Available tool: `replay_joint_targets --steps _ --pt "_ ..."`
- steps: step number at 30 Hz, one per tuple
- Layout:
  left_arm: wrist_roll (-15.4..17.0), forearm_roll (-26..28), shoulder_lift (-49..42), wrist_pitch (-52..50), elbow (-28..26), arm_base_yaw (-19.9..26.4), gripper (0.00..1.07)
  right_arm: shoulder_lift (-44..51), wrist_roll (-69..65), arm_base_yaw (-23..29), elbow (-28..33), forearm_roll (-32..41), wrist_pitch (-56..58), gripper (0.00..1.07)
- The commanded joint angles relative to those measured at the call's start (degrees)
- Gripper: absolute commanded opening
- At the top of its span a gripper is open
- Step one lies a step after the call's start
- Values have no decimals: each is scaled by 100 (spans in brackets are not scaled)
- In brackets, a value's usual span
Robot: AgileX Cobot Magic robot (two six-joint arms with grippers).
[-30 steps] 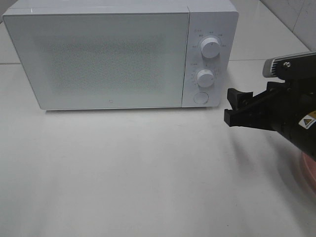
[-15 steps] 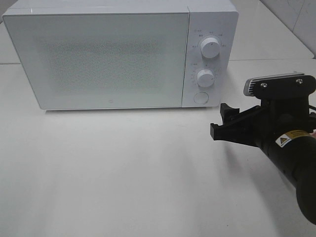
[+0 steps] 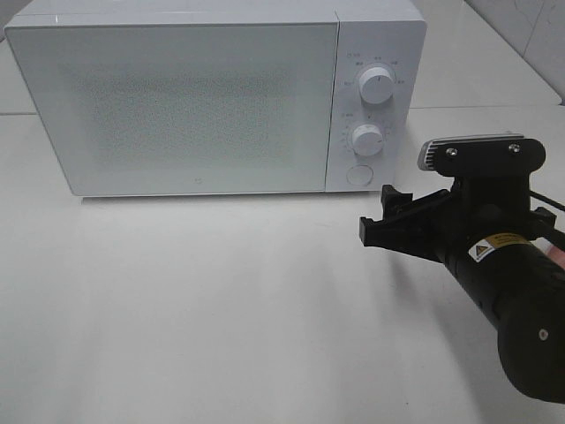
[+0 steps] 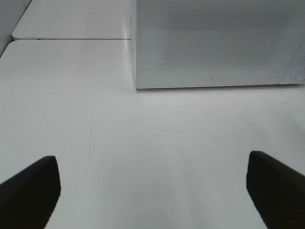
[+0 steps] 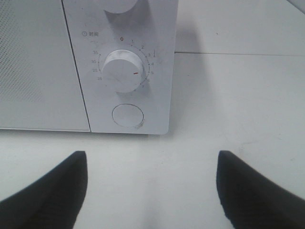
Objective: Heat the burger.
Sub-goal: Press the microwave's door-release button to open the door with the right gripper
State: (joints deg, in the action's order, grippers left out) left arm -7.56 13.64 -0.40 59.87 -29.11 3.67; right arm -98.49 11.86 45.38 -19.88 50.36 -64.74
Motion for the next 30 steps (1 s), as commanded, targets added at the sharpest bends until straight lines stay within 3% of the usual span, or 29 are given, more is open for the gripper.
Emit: replay_joint_targets --steps 1,9,17,27,30 --pt "0 -11 -97 -46 40 0 98 -6 -246 23 -46 -6 -34 69" --pt "0 -11 -97 -46 40 0 98 -6 -1902 23 -46 6 -40 53" --pt "0 -11 -97 -46 40 0 98 -6 -4870 23 -46 0 166 25" --pt "0 -11 -97 -46 40 0 98 -6 -7408 23 -46 52 670 0" --pt "0 -11 -97 -46 40 0 98 -6 -8216 23 -46 63 871 0"
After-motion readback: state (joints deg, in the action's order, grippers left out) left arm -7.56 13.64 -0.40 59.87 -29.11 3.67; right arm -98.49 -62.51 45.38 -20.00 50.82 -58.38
